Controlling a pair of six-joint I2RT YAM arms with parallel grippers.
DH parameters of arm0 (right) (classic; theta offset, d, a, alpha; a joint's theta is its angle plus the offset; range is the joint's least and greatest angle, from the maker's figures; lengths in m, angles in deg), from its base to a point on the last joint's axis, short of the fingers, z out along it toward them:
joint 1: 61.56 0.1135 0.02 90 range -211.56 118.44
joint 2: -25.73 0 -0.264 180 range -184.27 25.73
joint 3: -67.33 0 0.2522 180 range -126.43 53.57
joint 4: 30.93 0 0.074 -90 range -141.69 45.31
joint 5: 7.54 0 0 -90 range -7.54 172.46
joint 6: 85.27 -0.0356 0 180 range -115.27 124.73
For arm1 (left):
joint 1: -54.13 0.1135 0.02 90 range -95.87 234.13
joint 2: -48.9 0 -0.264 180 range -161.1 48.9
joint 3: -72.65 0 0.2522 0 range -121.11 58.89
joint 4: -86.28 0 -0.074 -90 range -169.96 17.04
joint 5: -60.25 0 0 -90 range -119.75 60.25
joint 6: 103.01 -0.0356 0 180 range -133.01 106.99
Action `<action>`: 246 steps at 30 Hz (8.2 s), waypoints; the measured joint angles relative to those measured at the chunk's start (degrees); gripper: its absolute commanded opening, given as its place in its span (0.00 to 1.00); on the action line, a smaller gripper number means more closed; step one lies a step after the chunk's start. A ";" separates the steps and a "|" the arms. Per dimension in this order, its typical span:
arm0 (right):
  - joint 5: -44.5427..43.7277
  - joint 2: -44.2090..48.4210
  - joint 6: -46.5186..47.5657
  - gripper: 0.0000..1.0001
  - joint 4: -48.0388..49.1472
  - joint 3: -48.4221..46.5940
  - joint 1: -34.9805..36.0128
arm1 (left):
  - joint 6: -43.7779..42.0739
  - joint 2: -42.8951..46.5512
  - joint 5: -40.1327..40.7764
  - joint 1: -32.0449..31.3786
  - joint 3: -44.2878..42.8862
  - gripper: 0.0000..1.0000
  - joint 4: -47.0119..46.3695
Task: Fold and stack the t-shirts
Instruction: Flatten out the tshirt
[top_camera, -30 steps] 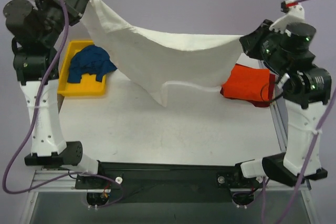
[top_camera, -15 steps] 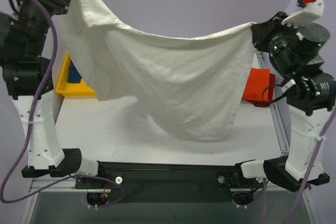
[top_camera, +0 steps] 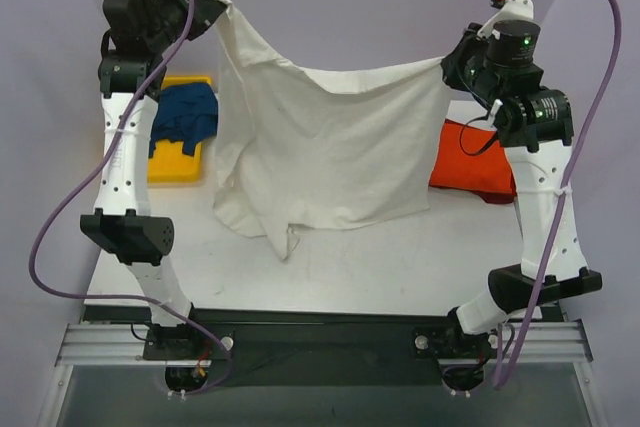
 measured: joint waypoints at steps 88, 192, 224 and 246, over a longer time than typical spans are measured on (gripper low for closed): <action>19.65 -16.31 -12.61 0.99 9.97 55.34 -0.33 | -14.73 -3.54 2.71 -6.78 58.93 0.97 13.57; 26.84 -27.52 -8.61 0.75 -4.20 24.37 19.06 | -12.48 29.00 9.77 6.86 86.38 0.97 10.86; 20.76 -46.36 -10.29 0.37 8.22 9.55 45.75 | -13.51 34.38 0.39 20.17 92.87 0.97 10.47; 10.91 -47.39 -10.21 0.00 7.54 8.87 48.11 | -13.14 34.97 0.42 19.15 93.04 0.97 10.49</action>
